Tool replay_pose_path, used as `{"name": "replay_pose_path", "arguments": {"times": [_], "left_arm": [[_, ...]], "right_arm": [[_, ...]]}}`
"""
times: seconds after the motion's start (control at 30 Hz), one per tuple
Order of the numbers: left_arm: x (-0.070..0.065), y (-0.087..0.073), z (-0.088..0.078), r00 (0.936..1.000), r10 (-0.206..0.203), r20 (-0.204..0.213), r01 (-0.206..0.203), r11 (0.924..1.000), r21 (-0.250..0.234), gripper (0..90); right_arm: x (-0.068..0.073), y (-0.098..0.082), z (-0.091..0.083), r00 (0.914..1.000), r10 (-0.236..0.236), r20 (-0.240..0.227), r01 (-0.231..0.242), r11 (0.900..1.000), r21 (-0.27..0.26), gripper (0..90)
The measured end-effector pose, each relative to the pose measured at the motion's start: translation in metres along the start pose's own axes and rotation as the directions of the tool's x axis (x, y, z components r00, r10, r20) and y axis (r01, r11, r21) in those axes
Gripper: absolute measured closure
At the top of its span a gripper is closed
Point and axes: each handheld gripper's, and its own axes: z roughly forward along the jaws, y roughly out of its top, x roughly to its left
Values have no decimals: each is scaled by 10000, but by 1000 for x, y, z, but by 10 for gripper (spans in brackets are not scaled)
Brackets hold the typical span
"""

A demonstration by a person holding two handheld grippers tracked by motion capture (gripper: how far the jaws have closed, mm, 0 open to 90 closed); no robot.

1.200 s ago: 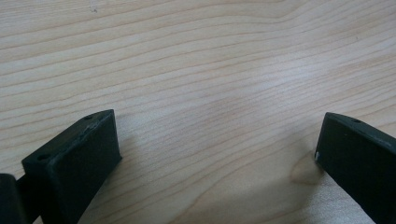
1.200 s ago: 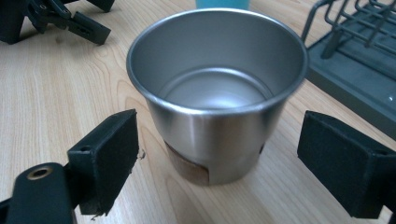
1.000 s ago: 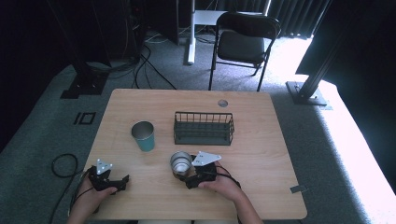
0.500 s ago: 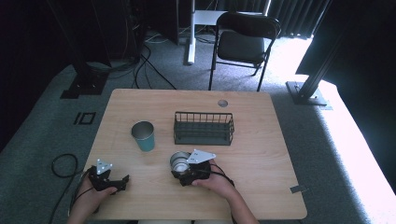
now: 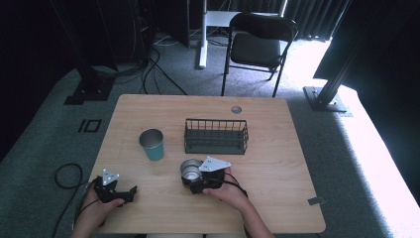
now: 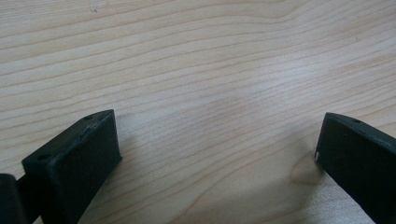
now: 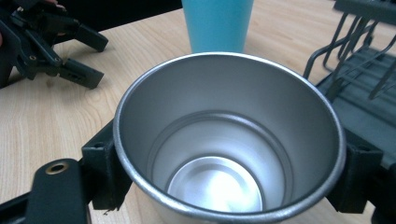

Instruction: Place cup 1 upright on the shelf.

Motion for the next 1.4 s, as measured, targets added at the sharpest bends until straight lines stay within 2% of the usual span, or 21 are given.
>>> {"name": "replay_pose_path", "arguments": {"times": [0.3,0.43,0.7,1.0,1.4], "left_arm": [[0,0,0,10000,2,-1,-2,10000,1,4],[0,0,0,10000,-17,1,17,10000,-14,4],[0,0,0,10000,-20,2,20,10000,0,4],[0,0,0,10000,-2,-3,2,10000,-1,4],[0,0,0,10000,1,-4,-1,10000,1,4]], "right_arm": [[-3,13,-12,9999,82,98,-80,9998,-209,181],[-7,19,-17,9992,38,403,-24,9994,-353,181],[-16,34,-33,9975,-17,712,61,9980,-627,181],[-24,53,-45,9959,-63,900,154,9948,-1009,181],[-41,79,-59,9829,42,1840,229,9892,-1449,181]]}}
